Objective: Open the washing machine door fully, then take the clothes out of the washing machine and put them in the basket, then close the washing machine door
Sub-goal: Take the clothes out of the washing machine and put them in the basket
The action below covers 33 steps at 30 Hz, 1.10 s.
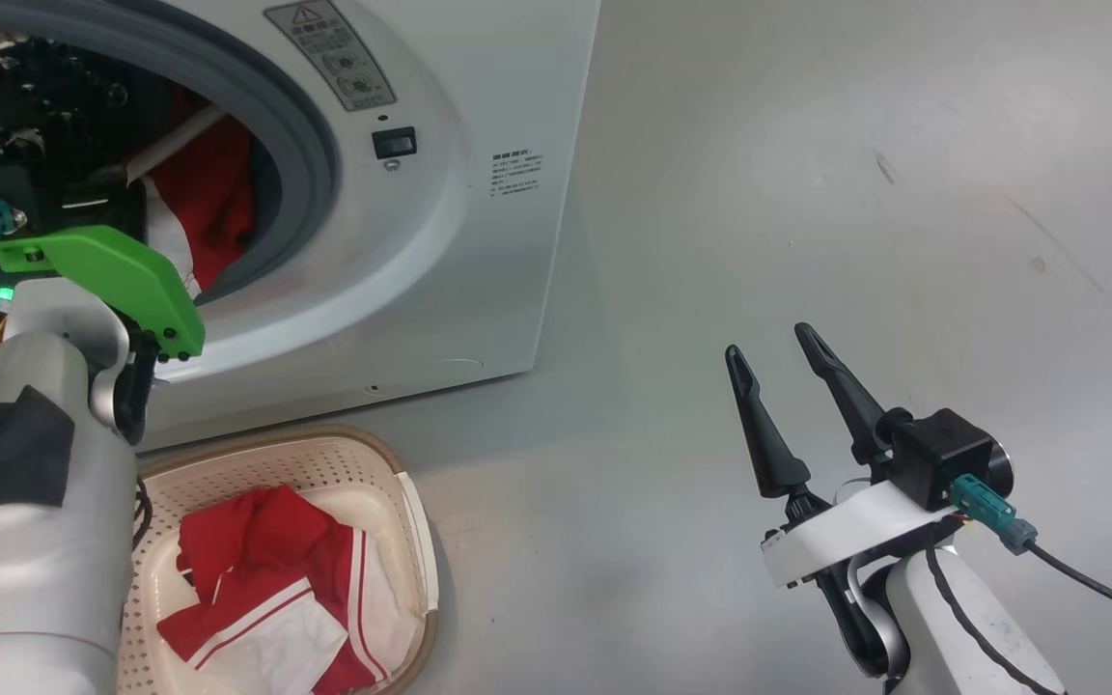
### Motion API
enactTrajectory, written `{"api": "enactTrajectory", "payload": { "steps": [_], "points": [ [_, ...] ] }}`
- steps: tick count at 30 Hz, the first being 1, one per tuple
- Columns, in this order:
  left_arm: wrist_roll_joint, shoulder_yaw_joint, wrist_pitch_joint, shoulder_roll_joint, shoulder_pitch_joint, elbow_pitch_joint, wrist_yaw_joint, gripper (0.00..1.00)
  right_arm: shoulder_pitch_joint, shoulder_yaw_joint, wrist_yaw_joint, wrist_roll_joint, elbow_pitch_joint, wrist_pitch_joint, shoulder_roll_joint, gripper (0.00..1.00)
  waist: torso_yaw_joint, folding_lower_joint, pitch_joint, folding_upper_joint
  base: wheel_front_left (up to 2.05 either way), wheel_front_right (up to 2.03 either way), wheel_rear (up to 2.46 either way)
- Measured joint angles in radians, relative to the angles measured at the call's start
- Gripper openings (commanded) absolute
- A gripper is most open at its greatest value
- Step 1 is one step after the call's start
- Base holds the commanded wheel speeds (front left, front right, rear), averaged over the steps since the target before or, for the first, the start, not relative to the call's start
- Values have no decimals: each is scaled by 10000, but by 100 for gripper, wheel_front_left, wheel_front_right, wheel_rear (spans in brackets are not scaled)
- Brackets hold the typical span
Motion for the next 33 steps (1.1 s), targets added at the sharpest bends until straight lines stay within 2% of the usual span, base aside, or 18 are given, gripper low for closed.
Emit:
{"api": "enactTrajectory", "payload": {
  "steps": [23,33],
  "points": [
    [-33,-337,-2232,-2,2144,173,-244,0,899,-393,4,17,314,0,-52,100,1182,0,-1892,0,0,0,0],
    [-15,-316,-2619,-13,3098,-96,-318,0,1325,-466,12,17,382,0,-56,100,1531,0,-2641,0,0,0,0]
  ]
}}
